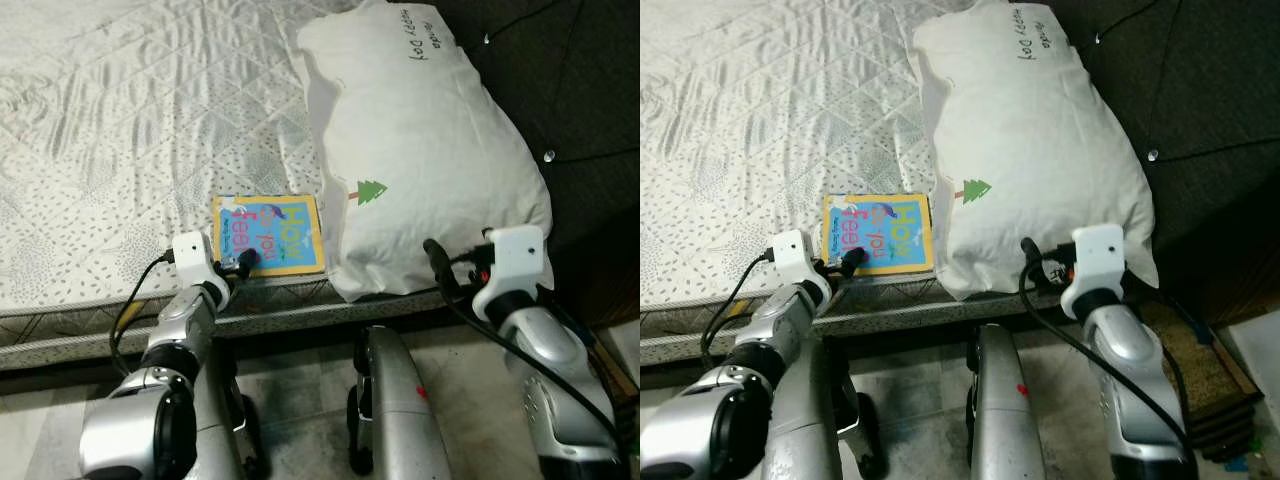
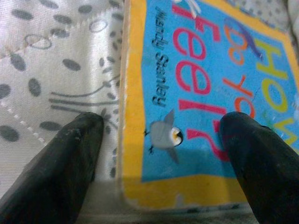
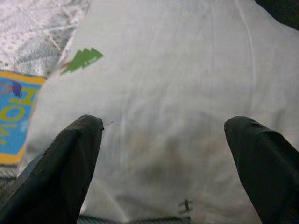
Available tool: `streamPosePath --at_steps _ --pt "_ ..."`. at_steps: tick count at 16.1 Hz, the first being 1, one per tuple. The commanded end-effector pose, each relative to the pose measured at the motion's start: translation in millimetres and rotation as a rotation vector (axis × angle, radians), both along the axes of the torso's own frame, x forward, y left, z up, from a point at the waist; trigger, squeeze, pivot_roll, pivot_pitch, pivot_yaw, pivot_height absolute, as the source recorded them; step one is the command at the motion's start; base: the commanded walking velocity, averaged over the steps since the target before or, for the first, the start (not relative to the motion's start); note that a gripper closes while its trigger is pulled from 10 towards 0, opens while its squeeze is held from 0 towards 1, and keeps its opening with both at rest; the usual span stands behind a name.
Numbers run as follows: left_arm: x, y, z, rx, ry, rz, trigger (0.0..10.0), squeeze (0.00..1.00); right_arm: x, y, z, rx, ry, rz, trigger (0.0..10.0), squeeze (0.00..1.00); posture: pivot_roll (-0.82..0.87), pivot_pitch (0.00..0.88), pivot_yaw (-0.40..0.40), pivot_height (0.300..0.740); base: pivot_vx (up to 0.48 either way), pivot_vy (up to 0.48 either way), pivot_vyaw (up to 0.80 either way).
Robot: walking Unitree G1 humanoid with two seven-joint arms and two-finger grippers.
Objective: Clean up the room
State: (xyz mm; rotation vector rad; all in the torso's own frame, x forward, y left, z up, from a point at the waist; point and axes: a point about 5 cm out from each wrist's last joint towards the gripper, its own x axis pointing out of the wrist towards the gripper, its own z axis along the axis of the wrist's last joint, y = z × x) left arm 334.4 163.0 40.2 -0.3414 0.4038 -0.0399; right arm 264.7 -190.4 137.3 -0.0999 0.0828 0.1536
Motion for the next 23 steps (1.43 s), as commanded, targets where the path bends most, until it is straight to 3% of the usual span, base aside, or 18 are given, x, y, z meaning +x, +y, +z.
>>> streamPosePath --at_steps 1,5,7,9,12,14,16,19,21,23 --pt "-2.3 -4.0 -1.7 -0.007 -0.001 0.008 10.0 0.00 1.2 1.7 -3.9 0.002 0.005 -0.001 10.0 0.00 -0.19 0.139 -0.041 0.566 0.000 0.000 0.00" --pt "-1.1 3.6 24.0 0.009 -0.150 0.113 10.0 0.00 21.2 14.9 -4.7 0.037 -0.030 0.016 10.0 0.00 -0.14 0.071 -0.021 0.566 0.000 0.000 0.00" --pt "-9.9 12.3 46.5 0.027 -0.238 0.145 10.0 0.00 32.5 23.9 -3.3 0.066 -0.061 0.032 10.0 0.00 -0.09 0.014 -0.011 0.566 0.000 0.000 0.00" --pt "-18.4 25.9 53.4 0.058 -0.263 0.185 10.0 0.00 44.0 32.4 -3.2 0.085 -0.080 0.047 10.0 0.00 -0.05 0.000 0.003 0.566 0.000 0.000 0.00" --pt "-59.2 48.2 70.2 0.171 -0.318 0.322 10.0 0.00 52.1 34.3 -9.2 0.113 -0.090 0.037 10.0 0.00 -0.01 0.000 0.010 0.566 0.000 0.000 0.00" --pt "-69.1 48.7 78.6 0.181 -0.344 0.356 10.0 0.00 55.2 37.2 -10.6 0.141 -0.079 0.024 10.0 0.00 0.01 0.000 -0.001 0.566 0.000 0.000 0.00" --pt "-80.3 43.1 92.0 0.248 -0.385 0.354 10.0 0.00 58.6 47.4 -15.3 0.146 -0.065 0.042 10.0 0.00 0.03 0.000 -0.035 0.566 0.000 0.000 0.00" --pt "-84.4 34.7 103.5 0.243 -0.399 0.373 10.0 0.00 59.8 55.1 -14.2 0.197 -0.082 0.074 10.0 0.00 0.04 0.000 -0.045 0.580 0.000 0.000 0.00" --pt "-77.6 30.6 110.8 0.251 -0.422 0.339 10.0 0.00 68.0 59.4 -8.6 0.203 -0.099 0.079 10.0 0.00 0.04 0.000 -0.050 0.599 0.000 0.000 0.00" --pt "-71.4 30.6 102.6 0.287 -0.395 0.319 10.0 0.00 73.8 57.7 -4.5 0.201 -0.120 0.079 10.0 0.00 0.04 0.000 -0.052 0.633 0.000 0.000 0.00"
